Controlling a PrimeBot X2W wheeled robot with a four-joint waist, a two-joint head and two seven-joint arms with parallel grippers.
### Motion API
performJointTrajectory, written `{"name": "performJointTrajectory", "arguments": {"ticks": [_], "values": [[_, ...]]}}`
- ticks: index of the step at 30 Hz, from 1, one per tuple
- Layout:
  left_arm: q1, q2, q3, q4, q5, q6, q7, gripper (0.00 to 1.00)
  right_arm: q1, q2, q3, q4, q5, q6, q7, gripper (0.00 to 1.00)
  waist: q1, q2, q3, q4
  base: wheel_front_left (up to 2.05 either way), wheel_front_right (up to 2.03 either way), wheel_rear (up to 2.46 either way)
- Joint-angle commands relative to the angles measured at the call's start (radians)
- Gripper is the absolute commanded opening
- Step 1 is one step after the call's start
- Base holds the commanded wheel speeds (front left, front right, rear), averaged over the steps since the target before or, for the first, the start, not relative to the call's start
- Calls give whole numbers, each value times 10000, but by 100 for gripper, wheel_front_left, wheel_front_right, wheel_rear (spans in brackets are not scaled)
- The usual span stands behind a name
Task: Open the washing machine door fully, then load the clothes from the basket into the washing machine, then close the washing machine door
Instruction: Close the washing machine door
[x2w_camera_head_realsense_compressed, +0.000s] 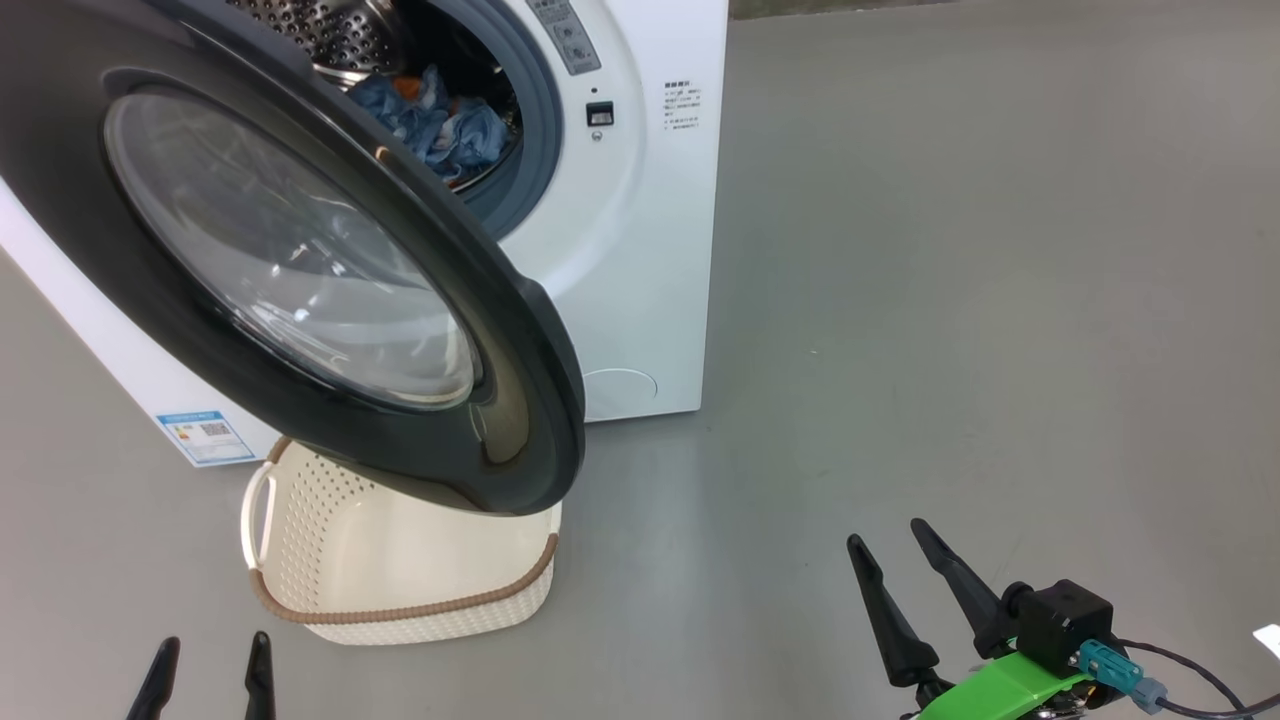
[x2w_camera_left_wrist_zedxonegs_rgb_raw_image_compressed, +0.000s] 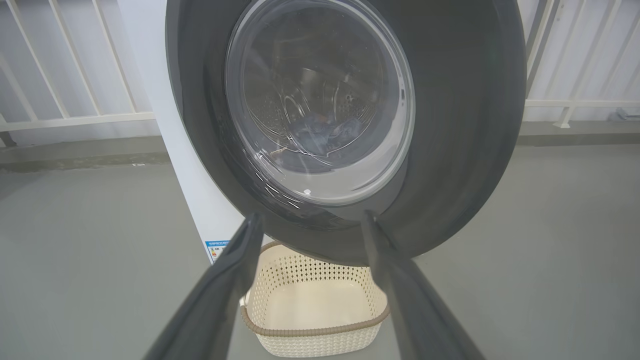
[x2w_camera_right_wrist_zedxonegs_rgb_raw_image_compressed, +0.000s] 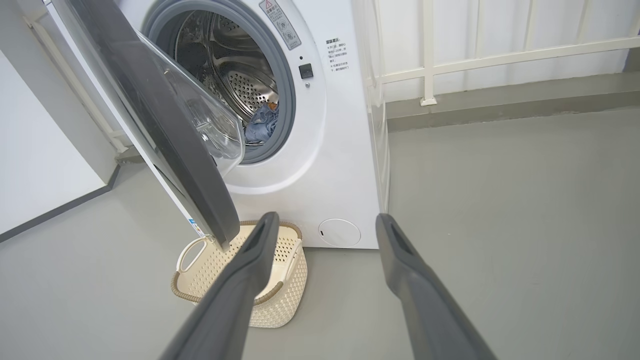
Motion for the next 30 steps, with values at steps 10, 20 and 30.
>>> {"name": "performJointTrajectory", "arguments": {"ticks": [10, 20, 30], "values": [[-181, 23, 210, -59, -40, 121, -63, 100, -55, -40, 247, -249, -24, 16, -120, 100, 0, 0, -12, -2, 0, 0, 0], [-258, 23, 171, 50, -34, 222, -63, 100, -19, -46, 198, -360, -212, 16, -120, 100, 0, 0, 10, -14, 0, 0, 0], [-220, 22, 223, 80, -86, 321, -63, 100, 70, -3, 79, -376, -351, 16, -120, 100, 0, 0, -64, -51, 0, 0, 0]]}}
